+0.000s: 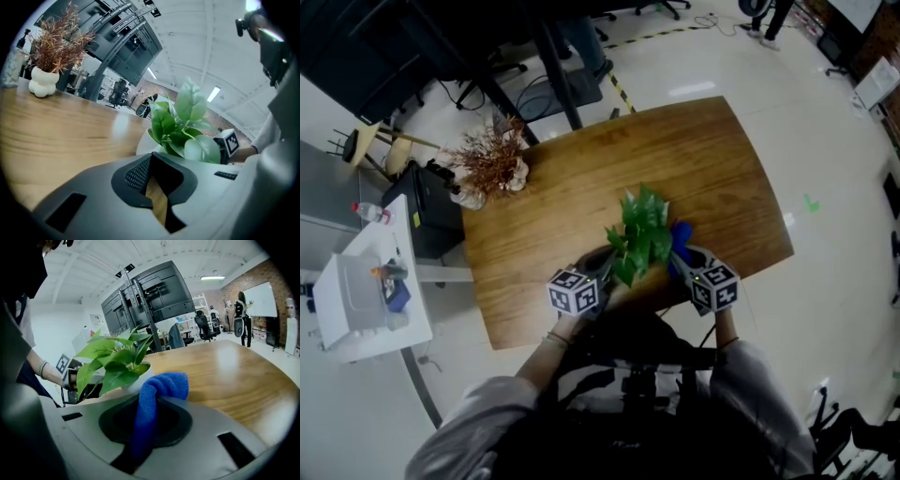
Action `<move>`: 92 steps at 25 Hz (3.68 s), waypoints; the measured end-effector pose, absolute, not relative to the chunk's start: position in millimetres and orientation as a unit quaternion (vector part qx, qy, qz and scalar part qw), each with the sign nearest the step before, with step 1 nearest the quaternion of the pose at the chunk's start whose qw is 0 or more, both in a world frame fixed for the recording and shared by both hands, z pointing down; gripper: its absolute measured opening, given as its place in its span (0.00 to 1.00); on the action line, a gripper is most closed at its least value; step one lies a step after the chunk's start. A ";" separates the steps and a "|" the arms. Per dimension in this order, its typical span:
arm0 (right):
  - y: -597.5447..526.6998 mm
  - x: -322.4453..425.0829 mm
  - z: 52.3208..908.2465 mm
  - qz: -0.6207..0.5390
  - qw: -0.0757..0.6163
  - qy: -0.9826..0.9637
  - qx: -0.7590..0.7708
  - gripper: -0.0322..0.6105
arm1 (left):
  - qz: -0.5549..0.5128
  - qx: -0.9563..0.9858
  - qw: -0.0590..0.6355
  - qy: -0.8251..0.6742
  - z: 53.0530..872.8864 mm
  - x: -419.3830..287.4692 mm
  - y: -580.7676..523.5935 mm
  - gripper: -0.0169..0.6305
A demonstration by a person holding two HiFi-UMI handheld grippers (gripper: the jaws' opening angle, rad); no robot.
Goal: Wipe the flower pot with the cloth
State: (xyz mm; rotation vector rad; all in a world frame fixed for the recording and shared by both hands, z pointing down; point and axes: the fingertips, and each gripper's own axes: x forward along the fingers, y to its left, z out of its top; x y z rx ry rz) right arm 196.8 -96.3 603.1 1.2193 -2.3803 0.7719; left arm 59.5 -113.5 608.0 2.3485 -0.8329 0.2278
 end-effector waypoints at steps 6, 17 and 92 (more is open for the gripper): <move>-132.4 195.5 584.2 0.241 0.171 -0.853 0.431 0.14 | 0.083 0.903 0.317 -0.277 606.9 86.5 -103.4 0.04; -113.2 153.0 609.6 0.272 0.185 -0.859 0.391 0.14 | 0.080 0.894 0.302 -0.321 609.2 55.4 -138.1 0.04; -152.3 85.2 601.2 0.209 0.246 -0.897 0.301 0.14 | 0.043 0.863 0.336 -0.375 623.9 -10.0 -151.0 0.04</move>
